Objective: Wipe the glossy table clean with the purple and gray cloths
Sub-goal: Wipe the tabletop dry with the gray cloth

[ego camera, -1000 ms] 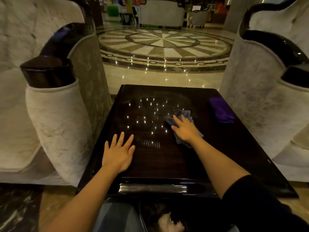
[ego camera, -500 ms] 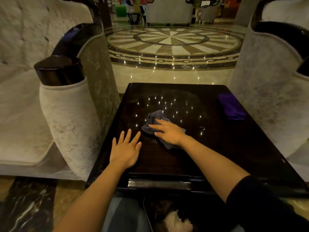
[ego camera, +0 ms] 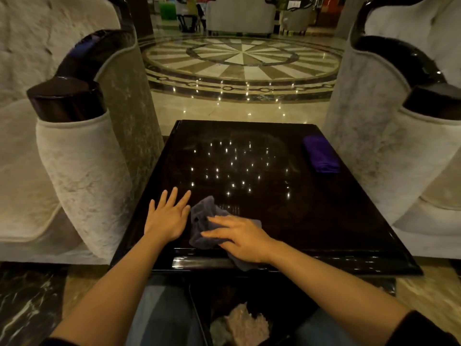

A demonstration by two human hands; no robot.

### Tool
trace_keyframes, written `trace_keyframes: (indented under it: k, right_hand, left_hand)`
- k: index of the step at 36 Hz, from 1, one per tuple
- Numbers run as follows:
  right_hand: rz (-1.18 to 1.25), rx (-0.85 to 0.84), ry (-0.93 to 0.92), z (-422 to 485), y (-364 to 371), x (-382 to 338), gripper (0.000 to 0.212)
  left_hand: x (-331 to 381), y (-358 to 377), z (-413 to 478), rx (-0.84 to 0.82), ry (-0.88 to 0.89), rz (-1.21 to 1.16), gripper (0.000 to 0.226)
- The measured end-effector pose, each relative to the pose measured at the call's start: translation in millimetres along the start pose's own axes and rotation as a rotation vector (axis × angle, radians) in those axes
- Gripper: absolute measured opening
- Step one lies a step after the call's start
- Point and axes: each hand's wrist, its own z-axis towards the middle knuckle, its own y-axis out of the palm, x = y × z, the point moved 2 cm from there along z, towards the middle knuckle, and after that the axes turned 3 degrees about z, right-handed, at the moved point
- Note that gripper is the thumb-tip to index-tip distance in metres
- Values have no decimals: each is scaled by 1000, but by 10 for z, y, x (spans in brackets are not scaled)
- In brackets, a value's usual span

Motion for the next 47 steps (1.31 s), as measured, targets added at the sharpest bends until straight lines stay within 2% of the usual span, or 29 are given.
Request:
trace_keyframes:
  k: [4,7,9,12,16,19,22,27,30,35,47]
  right_hand:
    - [-10,45,-60,-257,44,-95,37]
    - [59,64,-40,-416,9,-125,37]
    - [149,106,12,-515,-70,-117,38]
    - [223,260,117,-659,-303,14,40]
    - [149,500,284,-825,-747,390,43]
    - [52,581,408,-936,-992,788,41]
    - [-27,552,585,-1053,-1096,1230,42]
    - [-58,301,828,-1149,-957,1716,54]
    - [-60,314,921,-1035,-911,1776,55]
    - [-80,291,862,-771,-845,1684,53]
    - [-90,133,523,-147,-441,900,55]
  left_hand:
    - [2,-13,-1,-14,2,-5,49]
    - [5,-29,7,-22,6,-8,49]
    - [10,-32,11,-19,7,-4,49]
    - [3,-17,14,1,7,11,49]
    - [-22,5,24,5,27,25,49]
    - [-28,12,30,5,18,18,49]
    - [-30,16,23,3,17,16,49]
    - [-17,3,8,-7,17,10,49]
    - [-7,-7,-2,-2,19,-1,49]
    - [0,-16,-6,-14,9,7,49]
    - [-31,20,2,4,19,-3,49]
